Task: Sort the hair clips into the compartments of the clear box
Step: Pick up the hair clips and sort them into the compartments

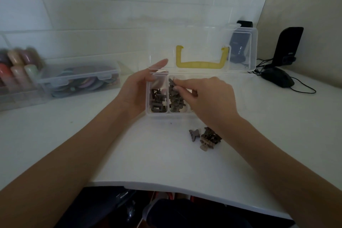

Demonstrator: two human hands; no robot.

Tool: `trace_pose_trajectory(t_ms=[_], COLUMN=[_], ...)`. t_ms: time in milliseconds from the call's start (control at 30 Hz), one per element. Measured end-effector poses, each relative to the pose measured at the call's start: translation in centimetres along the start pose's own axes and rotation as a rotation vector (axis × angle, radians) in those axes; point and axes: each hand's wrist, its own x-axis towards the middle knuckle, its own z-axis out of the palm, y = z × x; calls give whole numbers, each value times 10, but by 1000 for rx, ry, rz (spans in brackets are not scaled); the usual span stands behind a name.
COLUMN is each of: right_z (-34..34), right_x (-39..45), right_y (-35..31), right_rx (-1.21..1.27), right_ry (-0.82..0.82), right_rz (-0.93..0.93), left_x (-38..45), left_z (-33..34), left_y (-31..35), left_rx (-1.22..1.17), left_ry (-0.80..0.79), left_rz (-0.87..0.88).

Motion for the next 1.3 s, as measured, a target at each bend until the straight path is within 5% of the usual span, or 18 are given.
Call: trace_pose_trajectory(t_ms=[400,600,767,933,1100,1300], right_z=[-8,-19,-29,-42,-39,-32], right_x=[-7,-7,-2,0,-2,-1], right_y=[2,12,19,18,21,23], right_rx=[-22,154,154,297,87,96], right_ry=[-40,49,-301,-429,-775,-713], right_rz=[-61,-125,-192,-208,-96,-109], left_x=[0,1,-2,-2,1,3], left_z=[0,-10,-17,-22,-26,-29], left_y=[-1,6,12,14,13,13], left_rx=[-34,-19,-45,-76,-103,-89], left_ry=[67,148,147,171,175,134], left_rz=[11,9,35,43,26,27])
